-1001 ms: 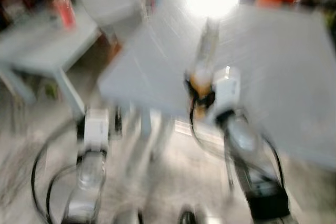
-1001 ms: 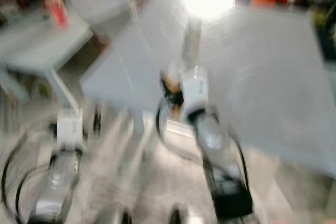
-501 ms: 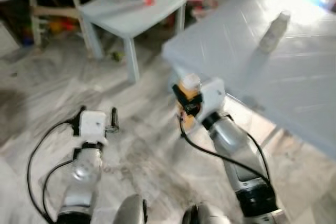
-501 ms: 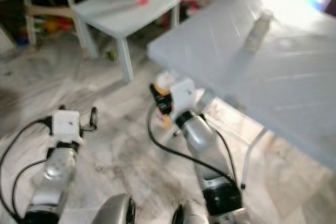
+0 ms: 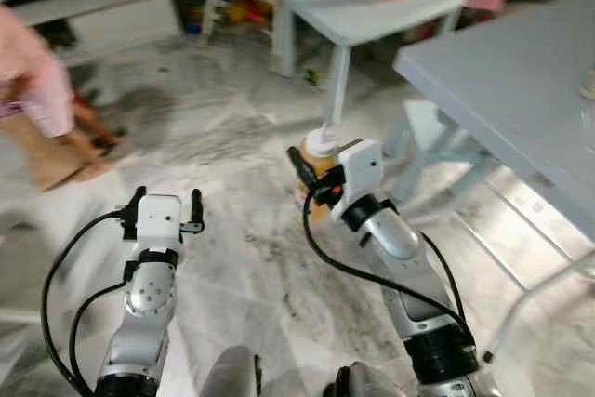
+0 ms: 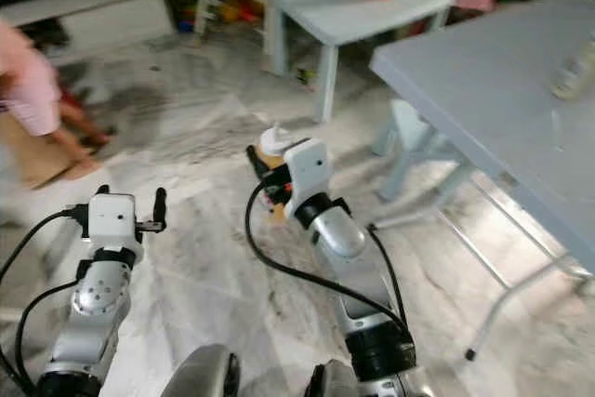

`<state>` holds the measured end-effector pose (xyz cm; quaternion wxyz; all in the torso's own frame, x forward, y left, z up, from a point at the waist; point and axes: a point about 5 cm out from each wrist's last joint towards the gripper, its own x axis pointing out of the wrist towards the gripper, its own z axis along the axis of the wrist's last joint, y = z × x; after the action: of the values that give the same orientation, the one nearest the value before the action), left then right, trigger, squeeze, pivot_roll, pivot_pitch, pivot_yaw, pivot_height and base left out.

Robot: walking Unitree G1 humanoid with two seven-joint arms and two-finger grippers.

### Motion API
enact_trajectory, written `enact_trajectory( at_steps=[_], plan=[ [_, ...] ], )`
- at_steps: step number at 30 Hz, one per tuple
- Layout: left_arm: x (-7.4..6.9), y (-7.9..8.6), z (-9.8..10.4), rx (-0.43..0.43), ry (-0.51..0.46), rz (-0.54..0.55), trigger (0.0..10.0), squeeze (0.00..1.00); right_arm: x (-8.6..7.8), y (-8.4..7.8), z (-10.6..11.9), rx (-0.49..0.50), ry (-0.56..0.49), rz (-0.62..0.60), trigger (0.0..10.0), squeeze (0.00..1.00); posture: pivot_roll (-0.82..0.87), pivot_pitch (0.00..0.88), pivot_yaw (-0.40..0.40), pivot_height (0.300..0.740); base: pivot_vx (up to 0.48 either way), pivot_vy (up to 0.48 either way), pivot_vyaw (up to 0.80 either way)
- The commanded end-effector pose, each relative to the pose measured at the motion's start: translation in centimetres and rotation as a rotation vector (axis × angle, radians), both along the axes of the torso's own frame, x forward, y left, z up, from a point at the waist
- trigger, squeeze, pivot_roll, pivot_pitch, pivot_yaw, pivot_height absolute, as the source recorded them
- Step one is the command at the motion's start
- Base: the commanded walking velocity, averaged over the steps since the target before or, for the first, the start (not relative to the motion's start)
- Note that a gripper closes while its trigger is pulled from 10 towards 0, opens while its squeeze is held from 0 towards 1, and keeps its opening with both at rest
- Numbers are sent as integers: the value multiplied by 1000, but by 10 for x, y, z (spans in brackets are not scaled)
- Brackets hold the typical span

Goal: Restocking fridge

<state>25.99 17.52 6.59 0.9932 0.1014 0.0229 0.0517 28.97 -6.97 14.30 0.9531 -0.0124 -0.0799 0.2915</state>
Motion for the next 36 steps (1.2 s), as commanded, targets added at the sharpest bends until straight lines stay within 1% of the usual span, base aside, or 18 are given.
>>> enact_trajectory(
  at_steps=[1, 13, 19, 21, 23, 25, 27, 32, 36],
  plan=[
    [-1, -2, -1, 8, 7, -10, 10000, 0, 1, -3, 3, 8, -14, -16, 10000, 0, 88, 65, 37, 740, -266, 0, 800],
    [-2, -2, -3, 7, 10, -5, 10000, 0, 1, -1, 2, -3, -27, -3, 10000, 0, 92, 68, 30, 740, -263, 0, 800],
    [-2, 0, 1, 5, -16, -1, 10000, 0, 2, -2, 2, -16, -43, -8, 10000, 0, 92, 69, 28, 740, 0, 0, 800],
    [-2, 4, 1, 2, -19, 24, 10000, 0, 3, -6, 2, -39, -64, -30, 10000, 0, 92, 69, 28, 740, 0, 0, 800],
    [-4, 7, 3, 3, -26, 39, 10000, 0, 3, -14, 0, -61, -76, -67, 10000, 0, 93, 71, 28, 740, 0, 439, 800],
    [-4, 8, 3, 5, -25, 46, 10000, 0, 3, -16, -1, -67, -77, -80, 10000, 0, 93, 72, 28, 740, 0, 469, 800],
    [-4, 11, 2, 11, -21, 55, 10000, 0, 4, -25, -5, -71, -59, -120, 10000, 0, 92, 75, 32, 740, 0, 469, 800],
    [-2, 17, 5, 31, -32, 72, 10000, 0, 6, -30, -5, -87, -73, -148, 10000, 0, 93, 82, 39, 740, 0, 465, 800],
    [-3, 21, 6, 41, -42, 99, 10000, 0, 9, -37, -5, -98, -86, -213, 10000, 0, 98, 81, 35, 740, 0, 459, 0]
  ],
)
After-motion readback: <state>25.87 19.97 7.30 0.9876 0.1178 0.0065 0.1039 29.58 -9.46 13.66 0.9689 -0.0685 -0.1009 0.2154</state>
